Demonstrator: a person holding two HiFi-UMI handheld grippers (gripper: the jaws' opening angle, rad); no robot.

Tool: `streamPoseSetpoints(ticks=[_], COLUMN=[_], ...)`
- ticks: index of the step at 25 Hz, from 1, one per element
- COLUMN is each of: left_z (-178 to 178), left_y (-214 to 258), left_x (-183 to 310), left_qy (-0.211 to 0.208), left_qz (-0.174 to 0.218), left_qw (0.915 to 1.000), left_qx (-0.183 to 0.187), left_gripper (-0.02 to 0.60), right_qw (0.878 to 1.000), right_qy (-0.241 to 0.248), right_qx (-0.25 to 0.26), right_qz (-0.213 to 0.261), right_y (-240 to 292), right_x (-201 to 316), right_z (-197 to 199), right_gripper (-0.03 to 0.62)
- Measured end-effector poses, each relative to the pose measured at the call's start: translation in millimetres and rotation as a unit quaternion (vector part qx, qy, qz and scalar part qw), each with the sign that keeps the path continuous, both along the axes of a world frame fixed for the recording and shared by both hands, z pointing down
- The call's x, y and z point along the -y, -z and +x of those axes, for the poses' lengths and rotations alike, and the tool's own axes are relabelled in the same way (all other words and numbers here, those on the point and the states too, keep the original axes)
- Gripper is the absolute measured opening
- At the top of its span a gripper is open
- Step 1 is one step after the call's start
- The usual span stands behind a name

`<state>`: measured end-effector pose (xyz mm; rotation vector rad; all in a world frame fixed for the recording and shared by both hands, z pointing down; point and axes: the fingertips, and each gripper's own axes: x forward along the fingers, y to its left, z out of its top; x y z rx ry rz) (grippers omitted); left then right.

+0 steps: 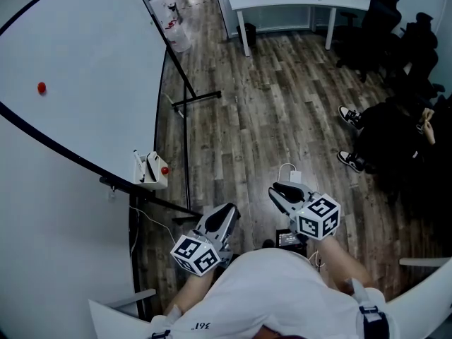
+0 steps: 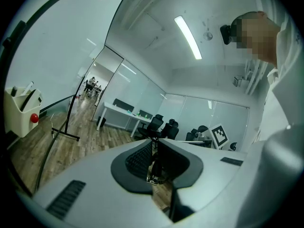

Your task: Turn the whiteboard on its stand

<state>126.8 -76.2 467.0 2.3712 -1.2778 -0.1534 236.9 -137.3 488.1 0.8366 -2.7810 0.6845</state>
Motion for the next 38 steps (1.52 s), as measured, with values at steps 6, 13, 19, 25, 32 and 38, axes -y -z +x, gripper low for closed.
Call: streamPoseSetpoints(ticks=[6, 13, 19, 25, 32, 38], left_z=[-6, -31, -52, -74, -92, -102], left_y=[3, 6, 9, 14, 13, 7], left_x=[-1, 7, 9, 8, 3, -3], left_qy=[0.011, 0.010, -0.002, -0.014, -0.028, -0.029], left_qz=[0.007, 0.011, 0.012, 0.004, -0.001, -0.011], left_qw=[0.9999, 0.9999, 0.9999, 0.9999, 0.9996, 0.9995], left_qx=[0.002, 0.001, -0.004, -0.002, -0.003, -0.006], left_gripper=[0.043, 0.043, 0.043, 0.043, 0.043, 0.043], right_qw=[1.000, 1.000, 1.000, 1.000, 1.000, 1.000], right_qy=[0.000, -0.011, -0.020, -0.027, -0.023, -0.029], right_qx=[0.002, 0.005, 0.004, 0.006, 0.003, -0.006], right_qz=[0.008, 0.012, 0.012, 0.005, 0.007, -0.005], right_y=[4, 9, 11, 17, 17, 8], right_x=[6, 9, 6, -1, -13, -23], right_z=[-1, -18, -41, -64, -89, -91], right_gripper=[0.087, 0.084, 0.083, 0.081, 0.080, 0.071])
